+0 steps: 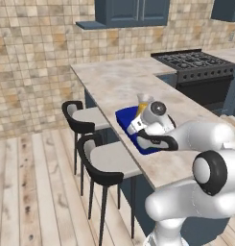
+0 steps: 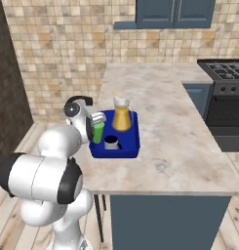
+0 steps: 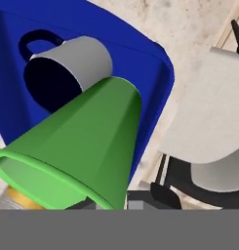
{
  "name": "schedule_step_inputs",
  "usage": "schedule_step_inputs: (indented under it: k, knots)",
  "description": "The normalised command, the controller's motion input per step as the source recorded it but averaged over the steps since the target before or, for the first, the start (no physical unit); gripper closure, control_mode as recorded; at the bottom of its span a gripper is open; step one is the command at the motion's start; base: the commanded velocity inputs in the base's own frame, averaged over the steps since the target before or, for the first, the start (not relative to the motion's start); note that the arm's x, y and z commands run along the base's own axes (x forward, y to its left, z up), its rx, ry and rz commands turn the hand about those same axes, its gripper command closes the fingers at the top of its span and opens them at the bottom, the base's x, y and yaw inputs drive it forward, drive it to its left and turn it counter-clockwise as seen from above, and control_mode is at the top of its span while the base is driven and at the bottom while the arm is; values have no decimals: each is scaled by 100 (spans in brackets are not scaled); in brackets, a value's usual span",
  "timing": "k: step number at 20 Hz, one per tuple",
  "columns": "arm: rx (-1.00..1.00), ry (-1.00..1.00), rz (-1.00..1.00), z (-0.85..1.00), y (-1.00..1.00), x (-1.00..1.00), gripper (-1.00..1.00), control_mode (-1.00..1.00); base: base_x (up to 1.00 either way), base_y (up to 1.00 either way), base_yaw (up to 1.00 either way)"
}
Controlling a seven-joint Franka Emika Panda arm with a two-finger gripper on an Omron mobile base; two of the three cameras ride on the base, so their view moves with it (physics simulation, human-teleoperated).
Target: There is a tray on the dining counter. Grab the cup, mug, and pitcher and place them on the tray. The pitcher may be placed next to the tray if it cannot fit the tray.
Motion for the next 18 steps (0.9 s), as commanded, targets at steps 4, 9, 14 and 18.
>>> schedule_step_inputs:
  k: [4,9,14,18]
  knots:
    - [0,-1,0,-21,0,19,100,-100,0,0,0]
    - [0,-2,0,-20,0,25,100,-100,0,0,0]
    - [0,-1,0,-22,0,27,100,-100,0,0,0]
    - [0,0,0,-19,0,11,100,-100,0,0,0]
